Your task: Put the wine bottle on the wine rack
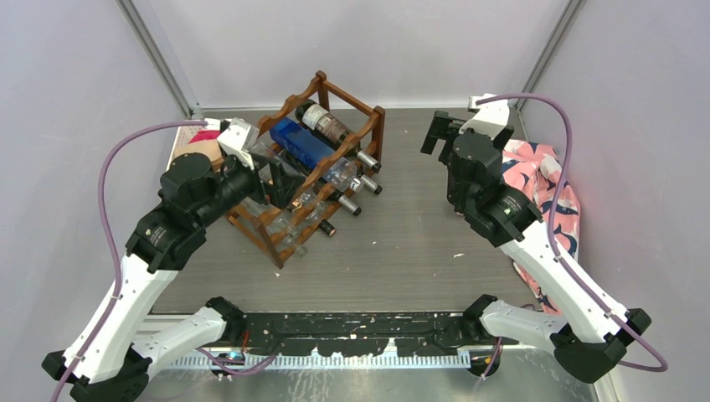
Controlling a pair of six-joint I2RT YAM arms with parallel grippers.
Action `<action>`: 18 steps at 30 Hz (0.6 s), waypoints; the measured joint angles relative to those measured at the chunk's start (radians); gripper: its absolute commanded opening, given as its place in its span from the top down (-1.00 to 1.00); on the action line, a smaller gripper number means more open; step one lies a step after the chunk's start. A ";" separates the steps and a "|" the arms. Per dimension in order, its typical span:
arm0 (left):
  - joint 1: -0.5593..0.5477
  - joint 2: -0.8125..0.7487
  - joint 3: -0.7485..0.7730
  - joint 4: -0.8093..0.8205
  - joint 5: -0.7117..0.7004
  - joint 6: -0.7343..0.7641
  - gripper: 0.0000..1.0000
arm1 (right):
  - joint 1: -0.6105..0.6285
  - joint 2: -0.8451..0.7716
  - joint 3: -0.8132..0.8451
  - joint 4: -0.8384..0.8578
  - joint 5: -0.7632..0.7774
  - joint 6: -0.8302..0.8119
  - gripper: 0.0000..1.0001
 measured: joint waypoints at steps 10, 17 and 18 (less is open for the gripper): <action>0.000 -0.013 -0.007 0.000 0.005 -0.014 -0.99 | 0.000 -0.021 -0.013 0.015 -0.020 0.000 -1.00; 0.000 -0.020 -0.012 0.000 0.005 -0.022 -0.99 | 0.000 -0.026 -0.021 0.015 -0.028 0.001 -1.00; 0.000 -0.022 -0.013 0.000 0.005 -0.022 -0.99 | 0.000 -0.029 -0.023 0.015 -0.028 0.001 -1.00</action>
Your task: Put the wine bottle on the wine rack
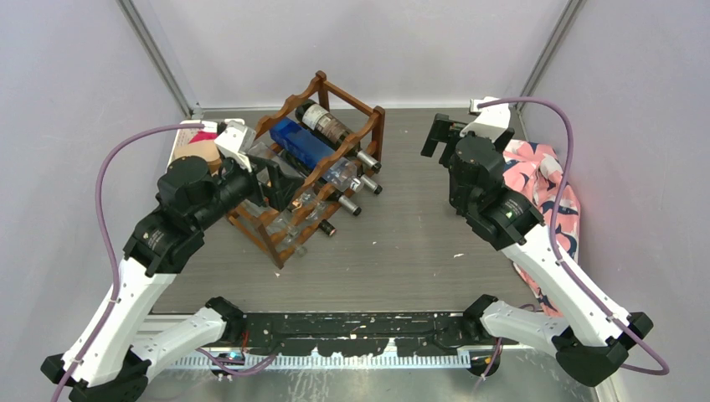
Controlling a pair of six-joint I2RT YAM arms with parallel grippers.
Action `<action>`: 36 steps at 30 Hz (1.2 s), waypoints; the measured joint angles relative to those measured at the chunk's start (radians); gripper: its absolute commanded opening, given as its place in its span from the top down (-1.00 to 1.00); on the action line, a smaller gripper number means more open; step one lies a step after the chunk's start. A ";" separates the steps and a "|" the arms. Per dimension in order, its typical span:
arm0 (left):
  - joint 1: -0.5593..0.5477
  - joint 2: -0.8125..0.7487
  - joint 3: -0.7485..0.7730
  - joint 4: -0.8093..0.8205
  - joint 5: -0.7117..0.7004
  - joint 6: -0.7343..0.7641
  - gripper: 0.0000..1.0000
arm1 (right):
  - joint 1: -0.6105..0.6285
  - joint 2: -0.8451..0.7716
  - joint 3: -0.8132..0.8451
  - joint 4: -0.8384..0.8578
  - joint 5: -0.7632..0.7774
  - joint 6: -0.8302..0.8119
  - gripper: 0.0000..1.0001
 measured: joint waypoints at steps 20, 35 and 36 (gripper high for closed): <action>0.000 -0.013 -0.014 0.000 0.000 0.000 -0.99 | 0.000 -0.020 -0.022 0.000 -0.004 0.000 -1.00; 0.000 -0.019 -0.026 0.000 0.000 0.000 -0.99 | -0.001 -0.024 -0.027 0.000 -0.007 0.000 -1.00; 0.000 -0.019 -0.027 0.000 0.000 0.000 -0.99 | -0.001 -0.024 -0.028 0.000 -0.007 0.000 -1.00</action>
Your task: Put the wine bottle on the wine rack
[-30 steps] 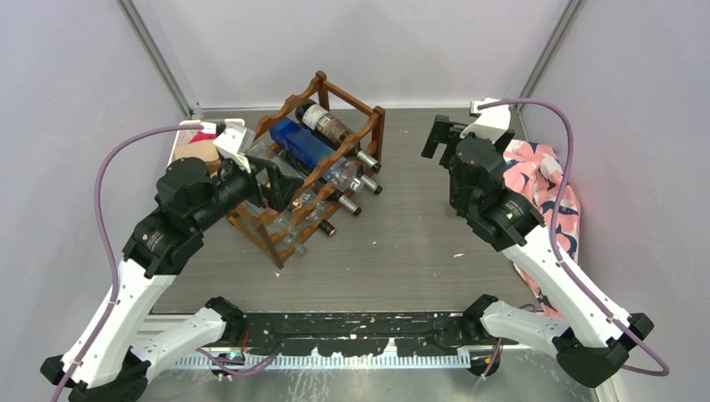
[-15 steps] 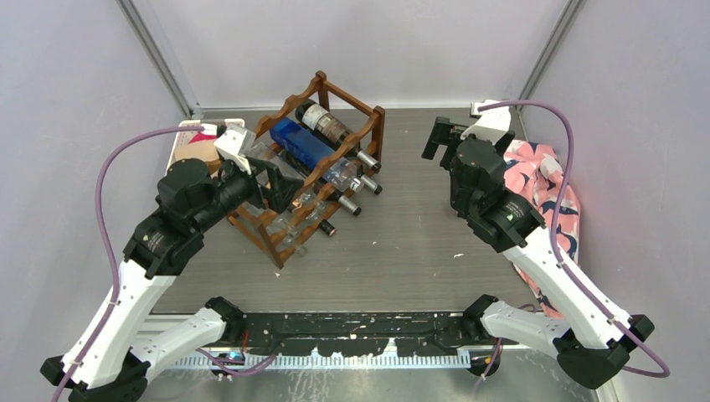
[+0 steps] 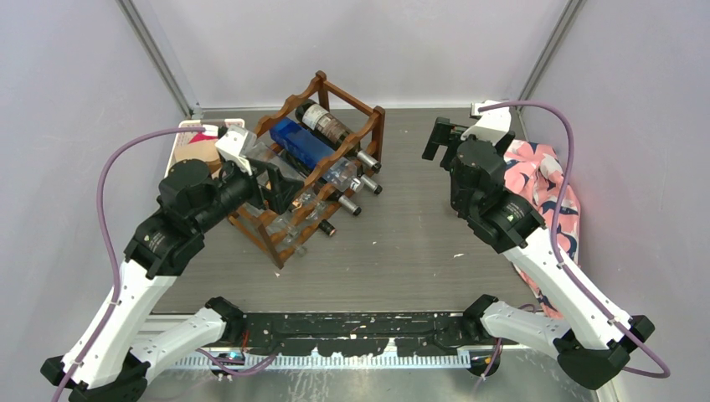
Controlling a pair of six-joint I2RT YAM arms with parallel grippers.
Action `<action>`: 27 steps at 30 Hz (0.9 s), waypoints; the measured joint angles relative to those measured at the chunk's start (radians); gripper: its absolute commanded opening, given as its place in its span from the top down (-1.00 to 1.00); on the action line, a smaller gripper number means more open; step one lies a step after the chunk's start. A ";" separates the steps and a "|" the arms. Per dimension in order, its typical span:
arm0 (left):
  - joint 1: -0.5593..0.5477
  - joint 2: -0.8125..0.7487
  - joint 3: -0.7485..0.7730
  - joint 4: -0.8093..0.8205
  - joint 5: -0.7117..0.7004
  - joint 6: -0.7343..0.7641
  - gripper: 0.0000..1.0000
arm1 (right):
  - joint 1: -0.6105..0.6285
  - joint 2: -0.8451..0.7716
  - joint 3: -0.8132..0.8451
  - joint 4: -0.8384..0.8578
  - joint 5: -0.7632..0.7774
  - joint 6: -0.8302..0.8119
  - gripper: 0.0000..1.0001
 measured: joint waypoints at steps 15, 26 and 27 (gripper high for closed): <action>0.000 -0.005 -0.007 0.000 0.000 -0.001 -0.99 | 0.000 -0.006 -0.006 0.000 0.000 0.000 -1.00; 0.000 -0.006 -0.015 0.000 0.000 -0.002 -0.99 | 0.000 -0.006 -0.006 0.000 0.000 0.000 -1.00; 0.000 -0.006 -0.016 0.000 0.000 -0.002 -0.99 | 0.000 -0.006 -0.006 0.000 0.000 0.000 -1.00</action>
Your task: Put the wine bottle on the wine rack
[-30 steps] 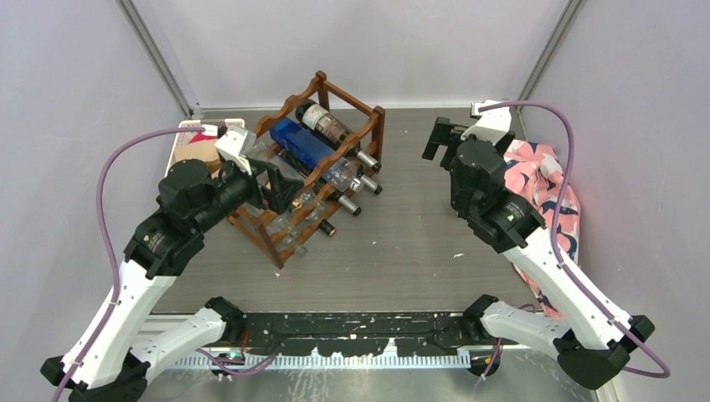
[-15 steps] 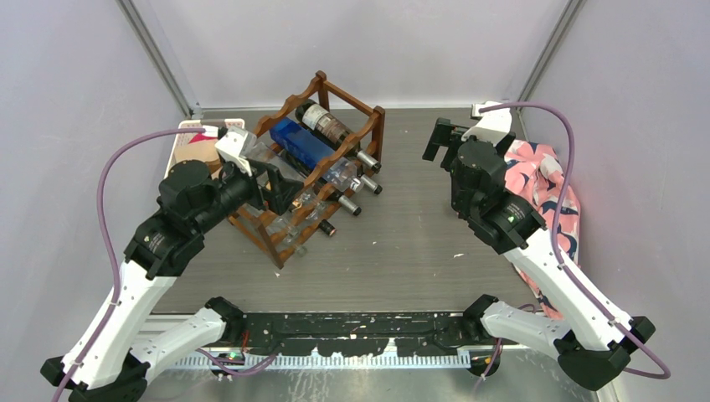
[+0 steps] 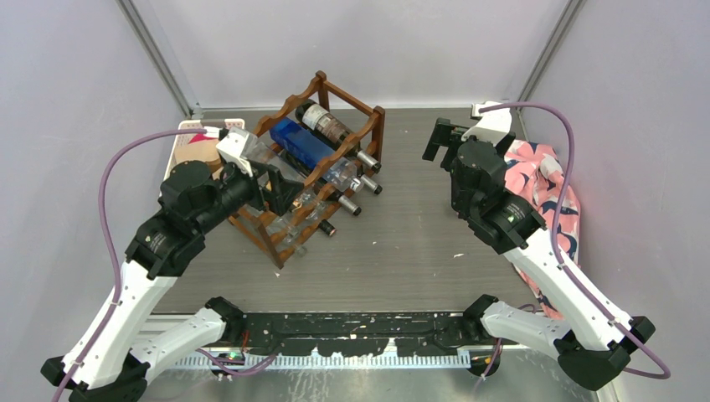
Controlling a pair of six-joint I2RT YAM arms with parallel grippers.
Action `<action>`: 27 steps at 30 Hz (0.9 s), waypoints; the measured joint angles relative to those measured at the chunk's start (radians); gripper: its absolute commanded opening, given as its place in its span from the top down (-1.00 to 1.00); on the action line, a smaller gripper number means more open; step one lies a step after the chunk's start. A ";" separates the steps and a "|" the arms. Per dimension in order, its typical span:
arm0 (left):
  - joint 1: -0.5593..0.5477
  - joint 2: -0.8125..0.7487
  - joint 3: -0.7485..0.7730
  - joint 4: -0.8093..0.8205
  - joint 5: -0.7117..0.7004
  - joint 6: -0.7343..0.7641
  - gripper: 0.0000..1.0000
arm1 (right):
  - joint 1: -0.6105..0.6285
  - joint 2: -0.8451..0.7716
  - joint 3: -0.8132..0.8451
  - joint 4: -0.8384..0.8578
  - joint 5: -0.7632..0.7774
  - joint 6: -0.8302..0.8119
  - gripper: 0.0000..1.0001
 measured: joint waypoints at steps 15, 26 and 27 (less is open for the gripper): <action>0.000 -0.007 -0.009 0.000 0.000 -0.002 -0.99 | 0.000 -0.005 -0.010 0.000 0.000 0.000 -1.00; 0.000 -0.011 -0.013 0.000 0.000 -0.002 -0.99 | 0.000 -0.006 -0.011 0.000 0.000 0.000 -1.00; 0.000 -0.012 -0.014 0.000 0.000 -0.002 -0.99 | 0.000 -0.007 -0.011 0.000 0.000 0.000 -1.00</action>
